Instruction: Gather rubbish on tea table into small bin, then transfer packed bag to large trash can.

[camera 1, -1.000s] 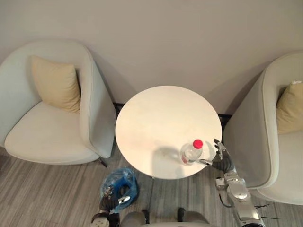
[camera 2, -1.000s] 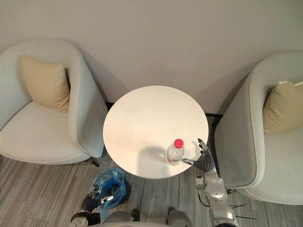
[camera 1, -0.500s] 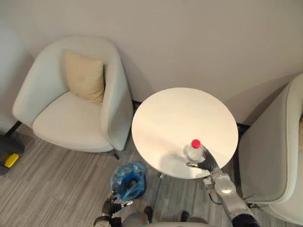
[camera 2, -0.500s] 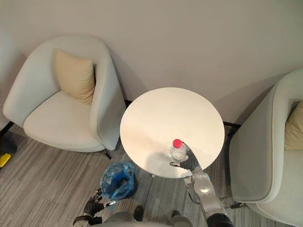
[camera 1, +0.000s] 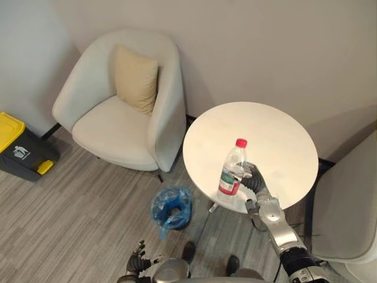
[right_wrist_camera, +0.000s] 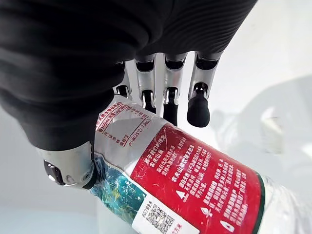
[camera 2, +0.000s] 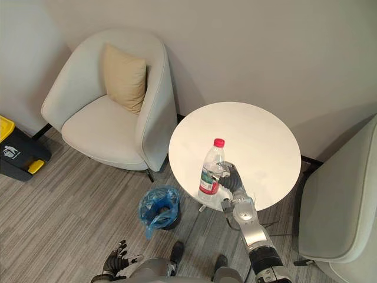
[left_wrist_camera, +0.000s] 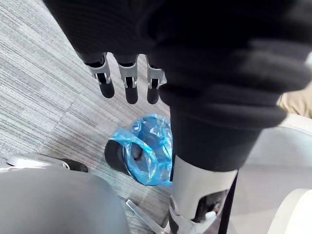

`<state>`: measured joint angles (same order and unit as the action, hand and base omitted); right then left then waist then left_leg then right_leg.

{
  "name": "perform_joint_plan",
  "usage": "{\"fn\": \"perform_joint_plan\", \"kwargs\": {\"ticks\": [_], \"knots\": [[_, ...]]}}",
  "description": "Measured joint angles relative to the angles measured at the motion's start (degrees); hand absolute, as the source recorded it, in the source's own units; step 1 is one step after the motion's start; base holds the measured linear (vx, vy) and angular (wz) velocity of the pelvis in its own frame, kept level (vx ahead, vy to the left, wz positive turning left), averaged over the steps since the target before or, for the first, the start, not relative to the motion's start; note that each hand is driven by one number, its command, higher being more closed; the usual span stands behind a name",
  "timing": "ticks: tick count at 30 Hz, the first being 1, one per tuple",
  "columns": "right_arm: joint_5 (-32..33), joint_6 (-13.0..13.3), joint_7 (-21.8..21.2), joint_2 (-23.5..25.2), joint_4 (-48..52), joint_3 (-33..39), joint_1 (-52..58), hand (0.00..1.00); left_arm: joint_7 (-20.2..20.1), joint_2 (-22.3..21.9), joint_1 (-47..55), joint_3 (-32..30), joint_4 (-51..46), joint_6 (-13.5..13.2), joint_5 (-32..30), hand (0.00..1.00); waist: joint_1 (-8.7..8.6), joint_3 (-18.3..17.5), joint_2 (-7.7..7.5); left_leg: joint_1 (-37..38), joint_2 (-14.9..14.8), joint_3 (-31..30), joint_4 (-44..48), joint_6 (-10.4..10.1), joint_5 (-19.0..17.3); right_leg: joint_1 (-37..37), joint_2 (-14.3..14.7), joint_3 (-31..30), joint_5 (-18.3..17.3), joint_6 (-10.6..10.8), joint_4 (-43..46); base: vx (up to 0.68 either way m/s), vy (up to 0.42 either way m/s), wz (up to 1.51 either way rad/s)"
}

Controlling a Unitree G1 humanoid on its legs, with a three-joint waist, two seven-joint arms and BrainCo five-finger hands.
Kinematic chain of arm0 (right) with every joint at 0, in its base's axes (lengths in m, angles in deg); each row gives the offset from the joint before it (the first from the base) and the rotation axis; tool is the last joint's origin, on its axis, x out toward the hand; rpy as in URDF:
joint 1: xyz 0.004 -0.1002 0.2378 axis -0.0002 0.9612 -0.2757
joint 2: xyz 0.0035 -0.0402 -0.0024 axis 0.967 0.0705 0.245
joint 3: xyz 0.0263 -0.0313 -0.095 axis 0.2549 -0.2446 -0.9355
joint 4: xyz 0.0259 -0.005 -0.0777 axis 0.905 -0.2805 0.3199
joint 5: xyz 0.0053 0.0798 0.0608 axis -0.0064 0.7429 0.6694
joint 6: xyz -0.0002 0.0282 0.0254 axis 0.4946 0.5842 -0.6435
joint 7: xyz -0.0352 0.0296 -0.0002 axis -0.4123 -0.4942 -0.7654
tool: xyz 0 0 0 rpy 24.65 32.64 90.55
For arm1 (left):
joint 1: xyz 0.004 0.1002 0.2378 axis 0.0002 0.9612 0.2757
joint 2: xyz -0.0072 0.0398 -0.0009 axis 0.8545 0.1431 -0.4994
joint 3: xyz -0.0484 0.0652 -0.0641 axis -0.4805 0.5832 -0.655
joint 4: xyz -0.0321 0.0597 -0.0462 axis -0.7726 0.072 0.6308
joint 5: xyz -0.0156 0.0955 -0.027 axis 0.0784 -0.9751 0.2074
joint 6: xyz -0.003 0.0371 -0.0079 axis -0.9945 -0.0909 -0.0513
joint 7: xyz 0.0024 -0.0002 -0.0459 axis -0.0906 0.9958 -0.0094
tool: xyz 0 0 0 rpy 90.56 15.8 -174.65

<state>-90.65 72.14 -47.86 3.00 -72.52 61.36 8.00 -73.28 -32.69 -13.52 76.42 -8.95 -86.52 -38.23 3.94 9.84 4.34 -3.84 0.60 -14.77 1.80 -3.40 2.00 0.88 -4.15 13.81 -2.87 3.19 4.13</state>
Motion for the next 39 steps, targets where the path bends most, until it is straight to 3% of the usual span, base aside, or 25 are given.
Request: {"fn": "perform_joint_plan", "kwargs": {"ticks": [2, 4, 6, 8, 9, 11, 13, 15, 16, 17, 19, 22, 24, 26, 28, 32, 36, 39], "knots": [[0.6, 0.1, 0.2, -0.2, 1.5, 0.7, 0.7, 1.0, 0.0, -0.1, -1.3, 0.1, -0.1, 0.0, 0.0, 0.0, -0.05, 0.0, 0.04, -1.3, 0.5, -0.4, 0.6, 0.1, 1.7, -0.2, -0.7, 2.7, -1.0, -0.7, 1.4, 0.06, -0.019, 0.75], [1.0, 0.1, 1.1, -0.5, 1.5, 1.4, 1.0, 1.0, 0.0, -0.6, -3.0, 0.1, -0.2, -0.1, 0.0, 0.0, 0.14, 0.1, -0.19, -2.6, 1.9, 7.9, 0.5, 1.8, 5.5, -0.2, -3.2, 6.8, -2.5, -1.5, 4.1, 0.01, 0.029, 0.99], [1.0, 0.1, 1.2, 0.1, 1.5, 1.1, 0.3, 1.0, 0.0, -1.6, -3.9, 0.3, -0.1, -0.1, 0.0, 0.0, 0.19, 0.5, -0.79, -3.9, -0.5, 22.8, 5.7, 7.7, 0.2, 0.1, -5.0, 9.6, -2.6, -1.9, 5.0, 0.02, 0.049, 0.67], [1.0, 0.1, 1.3, 0.8, 1.6, 0.9, 0.2, 1.0, 0.0, -2.0, -4.5, 0.8, -0.1, -0.1, -0.1, 0.0, -0.3, 0.7, -1.1, -4.0, -3.8, 30.5, 9.8, 7.1, -1.9, 1.0, -6.8, 11.7, -2.8, -1.5, 5.4, 0.1, 0.1, 0.68], [1.0, 0.0, 1.2, 0.9, 1.6, 0.8, 0.3, 1.0, 0.2, -2.3, -5.4, 1.1, -0.1, -0.1, -0.1, 0.0, -0.62, 0.5, -0.82, -2.6, -4.6, 30.5, 8.5, 3.5, -1.5, 2.1, -7.4, 13.0, -3.5, 0.2, 5.6, 0.1, 0.158, 0.69], [1.0, 0.0, 1.2, 2.1, 1.9, 0.9, 0.4, 1.0, 0.5, -1.7, -6.7, 1.8, -0.1, -0.2, -0.4, 0.0, -0.18, 0.1, -1.16, -1.4, -3.2, 28.6, 6.1, 3.0, -2.4, 3.0, -8.2, 14.9, -3.6, 1.5, 5.7, 0.07, 0.179, 0.69], [1.0, 0.0, 1.0, 3.7, 2.0, 0.7, 0.5, 1.0, 1.0, -0.7, -6.5, 3.6, 0.0, -0.2, -0.6, 0.0, 0.03, 0.9, -3.11, -1.6, -1.5, 27.6, 7.2, 4.8, -4.6, 2.9, -10.6, 16.0, -5.2, 3.7, 9.1, 0.03, 0.15, 0.52], [0.9, -0.2, 0.9, 4.3, 2.0, -0.6, 1.0, 1.0, 1.2, -0.4, -6.2, 4.2, -0.1, -0.2, -0.9, 0.0, 0.05, 1.7, -3.12, -2.0, -0.4, 26.6, 11.4, 5.4, -8.5, 1.4, -13.8, 15.1, -6.6, 4.8, 17.4, 0.0, 0.194, 0.31], [0.5, -0.2, 0.9, 4.4, 2.0, -2.0, 0.9, 1.0, 1.2, -0.3, -6.2, 4.5, -0.1, -0.3, -0.9, 0.0, 0.07, 2.1, -2.64, -2.5, 0.1, 26.4, 13.7, 6.3, -10.2, -3.0, -15.9, 11.3, -6.5, 3.2, 27.2, -0.01, 0.21, 0.17], [0.2, -0.2, 0.8, 4.5, 2.0, -2.9, 0.6, 1.0, 1.2, -0.1, -6.3, 4.6, 0.0, -0.3, -1.0, 0.0, 0.02, 2.5, -2.34, -2.8, 0.2, 26.1, 14.6, 6.5, -10.8, -6.0, -16.1, 7.8, -7.2, 1.7, 31.4, -0.01, 0.18, 0.16], [-0.2, -0.2, -0.3, 4.5, 2.1, -6.1, 0.5, 1.0, 1.2, 1.5, -6.5, 5.1, 0.1, -0.3, -1.3, 0.0, -0.78, 3.4, -2.02, -4.2, 0.8, 23.6, 15.8, 6.8, -11.3, -12.6, -11.6, -3.6, -10.3, 2.6, 35.5, 0.01, 0.153, 0.48], [-2.3, -0.2, -1.2, 4.1, 2.0, -6.9, 0.4, 1.0, 1.2, 2.6, -6.6, 5.2, 0.2, -0.3, -1.2, 0.0, -1.58, 4.5, -2.13, -5.9, 2.4, 20.3, 15.9, 6.4, -10.9, -15.2, -7.6, -9.1, -10.8, 3.5, 27.7, 0.05, 0.026, 0.81], [-4.1, -0.1, -1.1, 1.9, 2.0, -7.2, -2.3, 1.0, 1.5, 3.1, -8.6, 5.5, 0.4, -1.4, -1.1, 0.0, -2.23, 7.4, -2.34, -11.3, 4.8, 17.7, 23.0, 6.6, -11.4, -17.6, -7.6, -9.1, -8.7, 2.9, 24.2, 0.07, -0.048, 1.22], [-6.0, -0.2, -1.0, -1.4, 0.1, -9.3, -8.7, 1.0, 1.8, 2.4, -11.2, 5.4, 0.6, -1.9, -0.9, 0.0, -2.7, 10.4, -0.13, -18.0, 4.2, 17.2, 29.2, 6.3, -11.7, -21.5, -7.3, -8.4, -9.0, 2.8, 27.8, -0.03, -0.088, 0.78], [-7.5, -0.2, -0.7, -2.9, -3.0, -10.8, -15.6, 1.0, 2.2, 2.4, -12.9, 5.5, 0.5, -2.3, -0.1, 0.0, -2.27, 13.7, 0.79, -21.4, 3.4, 16.7, 30.2, 6.3, -11.7, -25.0, -6.7, -8.0, -9.0, 2.3, 29.5, -0.07, -0.096, 0.2], [-11.5, -1.3, 4.7, -5.4, -12.0, -10.5, -26.2, 1.0, 4.2, 2.1, -19.4, 5.7, 1.6, -3.6, 2.2, 0.0, -0.46, 15.2, 1.12, -34.6, 2.0, 16.5, 36.1, 4.9, -12.5, -38.4, -6.2, -7.6, -10.3, 0.1, 37.5, -0.17, -0.124, 0.12], [-13.5, -2.7, 9.4, -8.6, -11.2, -8.3, -32.4, 1.0, 6.6, 0.6, -27.1, 4.3, -0.7, -4.2, 3.5, 0.0, -0.09, 17.6, 1.16, -49.1, 1.0, 16.4, 45.3, 4.2, -14.4, -52.3, -6.6, -7.3, -12.7, -0.9, 47.1, -0.24, -0.102, 0.17], [-13.6, -4.6, 13.1, -10.4, -8.2, -6.1, -36.5, 1.0, 7.9, -1.0, -30.4, 2.1, -7.0, -5.2, 4.8, 0.0, 0.03, 19.9, 0.99, -61.6, -0.9, 17.6, 52.7, 4.8, -15.0, -64.4, -7.1, -7.3, -14.2, -1.7, 55.0, -0.22, -0.11, 0.18]]}}
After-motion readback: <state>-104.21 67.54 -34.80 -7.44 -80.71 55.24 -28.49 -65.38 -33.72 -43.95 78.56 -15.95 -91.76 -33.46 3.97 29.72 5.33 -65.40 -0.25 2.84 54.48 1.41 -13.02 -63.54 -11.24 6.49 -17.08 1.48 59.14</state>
